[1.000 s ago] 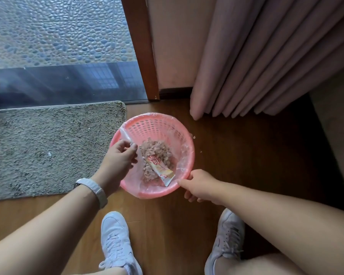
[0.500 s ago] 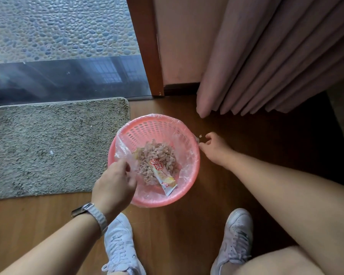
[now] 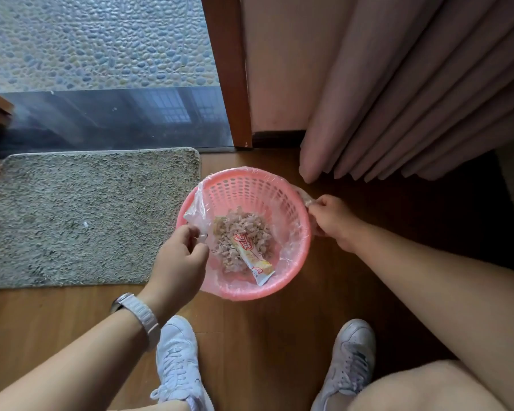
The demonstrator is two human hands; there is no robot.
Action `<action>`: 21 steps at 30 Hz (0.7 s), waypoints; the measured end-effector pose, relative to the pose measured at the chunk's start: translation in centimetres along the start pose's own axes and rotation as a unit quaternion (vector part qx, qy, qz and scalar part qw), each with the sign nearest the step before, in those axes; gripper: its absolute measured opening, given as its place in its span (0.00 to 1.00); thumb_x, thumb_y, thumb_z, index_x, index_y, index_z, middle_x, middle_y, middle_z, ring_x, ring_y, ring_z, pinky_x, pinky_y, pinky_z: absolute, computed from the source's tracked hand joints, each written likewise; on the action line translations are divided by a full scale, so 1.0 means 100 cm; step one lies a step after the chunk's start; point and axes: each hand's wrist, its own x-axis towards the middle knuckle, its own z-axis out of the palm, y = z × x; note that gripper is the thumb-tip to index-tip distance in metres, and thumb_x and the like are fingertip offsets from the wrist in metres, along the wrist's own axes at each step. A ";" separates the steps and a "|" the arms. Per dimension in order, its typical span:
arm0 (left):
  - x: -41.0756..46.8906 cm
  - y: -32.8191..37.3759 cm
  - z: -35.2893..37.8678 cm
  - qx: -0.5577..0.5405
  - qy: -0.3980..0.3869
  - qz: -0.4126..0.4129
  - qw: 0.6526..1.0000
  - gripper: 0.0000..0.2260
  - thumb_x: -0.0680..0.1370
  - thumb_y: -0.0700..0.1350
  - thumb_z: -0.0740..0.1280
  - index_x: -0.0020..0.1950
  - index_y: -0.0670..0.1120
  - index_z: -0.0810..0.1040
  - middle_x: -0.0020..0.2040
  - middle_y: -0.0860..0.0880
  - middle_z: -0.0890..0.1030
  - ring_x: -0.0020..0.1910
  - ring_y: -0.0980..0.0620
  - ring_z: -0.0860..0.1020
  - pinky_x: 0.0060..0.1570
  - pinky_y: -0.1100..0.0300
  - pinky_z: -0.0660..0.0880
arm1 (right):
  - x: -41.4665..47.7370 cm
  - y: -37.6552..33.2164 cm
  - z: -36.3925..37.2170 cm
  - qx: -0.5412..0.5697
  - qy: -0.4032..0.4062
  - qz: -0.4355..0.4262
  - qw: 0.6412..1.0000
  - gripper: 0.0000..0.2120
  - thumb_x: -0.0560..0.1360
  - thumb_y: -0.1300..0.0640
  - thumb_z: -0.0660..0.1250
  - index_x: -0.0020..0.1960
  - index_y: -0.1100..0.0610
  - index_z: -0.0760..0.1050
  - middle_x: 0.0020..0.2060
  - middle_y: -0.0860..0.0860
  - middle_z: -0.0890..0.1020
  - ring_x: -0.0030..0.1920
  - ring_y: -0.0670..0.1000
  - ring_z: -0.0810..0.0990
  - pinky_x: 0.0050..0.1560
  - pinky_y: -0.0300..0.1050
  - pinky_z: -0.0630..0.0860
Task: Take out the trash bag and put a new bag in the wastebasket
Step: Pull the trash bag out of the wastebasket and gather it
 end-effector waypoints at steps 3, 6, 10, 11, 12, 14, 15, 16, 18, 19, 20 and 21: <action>0.000 0.018 0.001 -0.043 -0.012 -0.009 0.999 0.04 0.72 0.41 0.62 0.44 0.48 0.76 0.39 0.40 0.80 0.36 0.42 0.76 0.43 0.42 0.75 | -0.010 -0.009 -0.020 0.019 0.039 -0.042 0.998 0.08 0.79 0.50 0.62 0.49 0.54 0.76 0.44 0.54 0.82 0.43 0.54 0.81 0.42 0.49 0.78; 0.001 0.027 0.007 -0.074 -0.028 -0.028 0.996 0.04 0.74 0.37 0.63 0.43 0.46 0.75 0.38 0.43 0.80 0.36 0.46 0.76 0.44 0.44 0.76 | -0.022 -0.011 -0.035 -0.037 0.091 -0.108 0.989 0.09 0.78 0.53 0.62 0.45 0.58 0.75 0.38 0.53 0.80 0.37 0.50 0.76 0.35 0.44 0.72; -0.004 0.032 0.024 -0.086 -0.073 -0.056 0.992 0.04 0.75 0.36 0.64 0.43 0.43 0.75 0.39 0.41 0.81 0.38 0.46 0.76 0.43 0.49 0.73 | -0.036 -0.002 -0.039 -0.160 0.084 -0.161 0.970 0.09 0.73 0.59 0.66 0.36 0.55 0.69 0.32 0.50 0.75 0.32 0.48 0.71 0.30 0.43 0.68; -0.006 0.034 0.029 -0.092 -0.089 -0.054 0.990 0.03 0.75 0.36 0.64 0.42 0.43 0.75 0.39 0.41 0.81 0.38 0.47 0.76 0.41 0.51 0.72 | -0.039 0.001 -0.040 -0.187 0.075 -0.172 0.964 0.11 0.73 0.60 0.66 0.35 0.54 0.67 0.32 0.50 0.74 0.32 0.49 0.71 0.30 0.43 0.68; -0.007 0.036 0.032 -0.098 -0.107 -0.054 0.988 0.03 0.76 0.37 0.65 0.42 0.42 0.75 0.38 0.42 0.80 0.36 0.49 0.76 0.39 0.53 0.72 | -0.041 0.002 -0.042 -0.210 0.070 -0.183 0.958 0.12 0.73 0.61 0.66 0.34 0.53 0.66 0.31 0.49 0.74 0.31 0.49 0.71 0.30 0.44 0.68; -0.008 0.041 0.037 -0.114 -0.127 -0.058 0.984 0.04 0.75 0.38 0.66 0.41 0.41 0.74 0.35 0.44 0.78 0.33 0.50 0.75 0.34 0.56 0.71 | -0.043 0.003 -0.046 -0.235 0.074 -0.205 0.947 0.14 0.72 0.62 0.66 0.33 0.53 0.65 0.31 0.49 0.72 0.31 0.50 0.70 0.30 0.44 0.66; -0.006 0.041 0.038 -0.117 -0.128 -0.059 0.983 0.05 0.74 0.39 0.67 0.41 0.40 0.72 0.35 0.44 0.76 0.33 0.50 0.73 0.34 0.55 0.70 | -0.043 0.002 -0.047 -0.239 0.078 -0.208 0.945 0.14 0.72 0.63 0.66 0.32 0.53 0.65 0.31 0.50 0.72 0.31 0.50 0.69 0.29 0.44 0.65; -0.004 0.040 0.038 -0.112 -0.126 -0.058 0.984 0.07 0.71 0.40 0.67 0.40 0.38 0.70 0.35 0.43 0.74 0.33 0.49 0.72 0.34 0.52 0.69 | -0.043 0.003 -0.048 -0.240 0.080 -0.206 0.945 0.14 0.73 0.63 0.66 0.32 0.54 0.65 0.31 0.50 0.72 0.31 0.50 0.69 0.29 0.44 0.65; 0.000 0.036 0.038 -0.079 -0.120 -0.059 0.988 0.12 0.66 0.41 0.66 0.43 0.36 0.69 0.36 0.42 0.75 0.33 0.46 0.72 0.31 0.44 0.72 | -0.039 0.005 -0.049 -0.230 0.075 -0.195 0.951 0.12 0.72 0.64 0.66 0.33 0.56 0.66 0.31 0.52 0.72 0.32 0.51 0.69 0.31 0.45 0.65; 0.002 0.033 0.038 -0.065 -0.119 -0.063 0.989 0.14 0.65 0.42 0.66 0.45 0.36 0.70 0.37 0.40 0.77 0.33 0.43 0.75 0.32 0.38 0.75 | -0.037 0.007 -0.049 -0.219 0.070 -0.185 0.955 0.11 0.72 0.64 0.66 0.35 0.56 0.67 0.32 0.52 0.73 0.33 0.51 0.70 0.31 0.45 0.66; 0.004 0.032 0.038 -0.050 -0.116 -0.068 0.990 0.16 0.63 0.44 0.67 0.46 0.37 0.71 0.39 0.37 0.79 0.33 0.40 0.78 0.34 0.34 0.76 | -0.034 0.010 -0.051 -0.206 0.065 -0.174 0.961 0.09 0.71 0.63 0.66 0.37 0.57 0.68 0.33 0.52 0.73 0.34 0.51 0.70 0.32 0.44 0.67; 0.006 0.031 0.039 -0.032 -0.107 -0.067 0.992 0.16 0.63 0.45 0.67 0.46 0.39 0.72 0.41 0.35 0.80 0.36 0.37 0.80 0.36 0.34 0.78 | -0.031 0.012 -0.052 -0.191 0.062 -0.162 0.966 0.07 0.71 0.61 0.67 0.40 0.57 0.69 0.35 0.52 0.74 0.36 0.51 0.71 0.34 0.45 0.69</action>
